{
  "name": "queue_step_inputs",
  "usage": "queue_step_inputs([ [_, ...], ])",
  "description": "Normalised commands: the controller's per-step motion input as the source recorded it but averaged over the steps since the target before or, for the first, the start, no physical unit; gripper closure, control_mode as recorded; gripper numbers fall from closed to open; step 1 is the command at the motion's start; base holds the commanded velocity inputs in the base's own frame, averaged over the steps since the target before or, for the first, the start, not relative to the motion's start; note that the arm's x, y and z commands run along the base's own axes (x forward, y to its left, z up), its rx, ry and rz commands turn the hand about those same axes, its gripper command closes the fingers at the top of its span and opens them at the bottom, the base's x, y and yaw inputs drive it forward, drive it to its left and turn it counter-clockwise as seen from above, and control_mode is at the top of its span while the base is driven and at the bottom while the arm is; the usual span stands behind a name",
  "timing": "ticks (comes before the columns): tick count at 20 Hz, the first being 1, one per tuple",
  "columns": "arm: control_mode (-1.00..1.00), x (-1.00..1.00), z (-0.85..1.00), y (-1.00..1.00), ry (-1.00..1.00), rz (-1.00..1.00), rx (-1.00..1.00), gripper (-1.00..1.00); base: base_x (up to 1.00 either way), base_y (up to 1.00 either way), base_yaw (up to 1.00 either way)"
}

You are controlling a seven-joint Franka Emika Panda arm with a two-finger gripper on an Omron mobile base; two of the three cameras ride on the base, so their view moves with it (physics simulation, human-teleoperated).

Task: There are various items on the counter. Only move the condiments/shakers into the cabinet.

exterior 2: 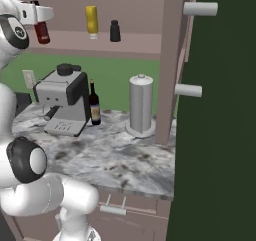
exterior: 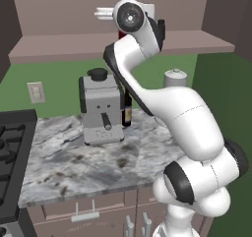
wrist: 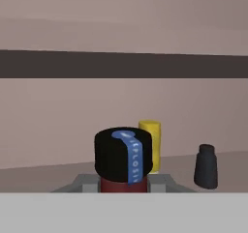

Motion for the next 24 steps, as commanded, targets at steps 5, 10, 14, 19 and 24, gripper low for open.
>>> queue_step_inputs([
  [5,-1.00,0.34,-0.20,0.00,0.00,0.00,-0.08,1.00,0.00,0.00,0.00],
  [10,-1.00,0.34,-0.06,-0.01,0.00,0.00,-0.01,1.00,0.00,0.00,0.00],
  [14,-1.00,0.46,0.00,0.00,0.00,0.00,0.00,1.00,0.00,0.00,0.00],
  [19,-1.00,0.48,0.00,0.00,0.00,0.00,0.00,1.00,0.00,0.00,0.00],
  [24,-1.00,0.42,-0.02,0.00,0.00,0.00,0.00,1.00,0.00,0.00,0.00],
])
